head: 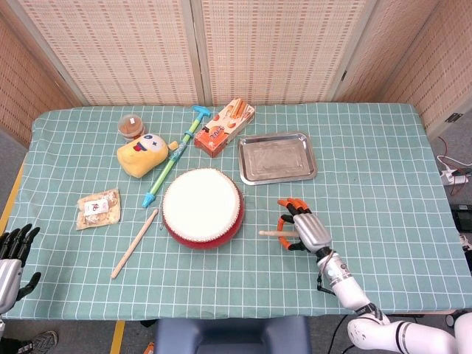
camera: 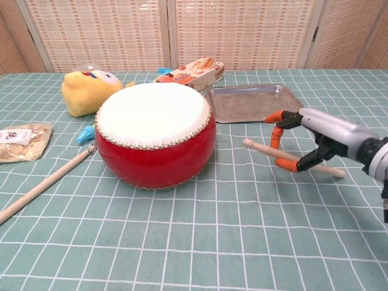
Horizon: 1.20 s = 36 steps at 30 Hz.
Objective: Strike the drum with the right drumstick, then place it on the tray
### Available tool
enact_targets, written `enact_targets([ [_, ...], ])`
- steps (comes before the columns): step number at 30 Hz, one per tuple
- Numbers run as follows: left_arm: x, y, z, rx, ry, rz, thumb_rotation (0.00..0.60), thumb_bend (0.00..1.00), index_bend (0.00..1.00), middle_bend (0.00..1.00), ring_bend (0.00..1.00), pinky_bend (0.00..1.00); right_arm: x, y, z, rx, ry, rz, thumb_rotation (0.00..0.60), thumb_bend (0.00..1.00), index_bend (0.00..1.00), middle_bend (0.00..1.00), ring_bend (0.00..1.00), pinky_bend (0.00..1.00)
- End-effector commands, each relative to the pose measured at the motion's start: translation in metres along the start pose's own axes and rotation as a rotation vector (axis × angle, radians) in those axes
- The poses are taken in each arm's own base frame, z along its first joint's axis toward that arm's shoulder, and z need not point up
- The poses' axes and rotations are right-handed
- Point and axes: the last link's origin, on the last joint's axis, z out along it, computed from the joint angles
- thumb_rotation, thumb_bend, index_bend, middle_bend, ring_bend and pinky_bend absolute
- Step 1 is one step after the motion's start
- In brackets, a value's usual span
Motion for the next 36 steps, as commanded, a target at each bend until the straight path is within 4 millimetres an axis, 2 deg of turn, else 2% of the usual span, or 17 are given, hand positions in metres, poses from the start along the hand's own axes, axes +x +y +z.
enact_targets([
  [1,0.001,0.003,0.0,-0.013,0.002,0.003,0.6,0.27,0.0,0.0,0.0,0.0,0.041,0.008,-0.002,-0.024,0.107,0.251,0.6,0.5,0.68,0.12,0.0,0.0],
  [3,0.003,0.005,0.0,-0.019,0.003,0.001,0.6,0.27,0.0,0.0,0.0,0.0,0.057,0.013,-0.001,-0.019,0.088,0.432,0.6,0.5,0.69,0.14,0.0,0.0],
  [7,0.004,0.007,-0.001,-0.021,0.004,0.0,0.6,0.27,0.0,0.0,0.0,0.0,0.073,0.022,0.001,-0.003,0.051,0.77,0.6,0.5,0.71,0.18,0.01,0.03],
  [15,0.005,0.007,-0.004,-0.012,-0.003,0.001,0.6,0.27,0.0,0.0,0.0,0.0,0.077,0.054,0.004,0.065,-0.032,1.067,0.6,0.5,0.72,0.21,0.06,0.06],
  [26,0.003,0.008,-0.004,-0.013,-0.016,0.005,0.6,0.27,0.0,0.0,0.0,0.0,0.063,0.084,0.021,0.044,-0.034,1.245,0.6,0.5,0.71,0.25,0.11,0.11],
  [36,0.002,0.009,-0.004,-0.014,-0.026,0.007,0.6,0.27,0.0,0.0,0.0,0.0,0.045,0.102,0.019,0.041,-0.047,1.314,0.6,0.5,0.63,0.29,0.18,0.16],
])
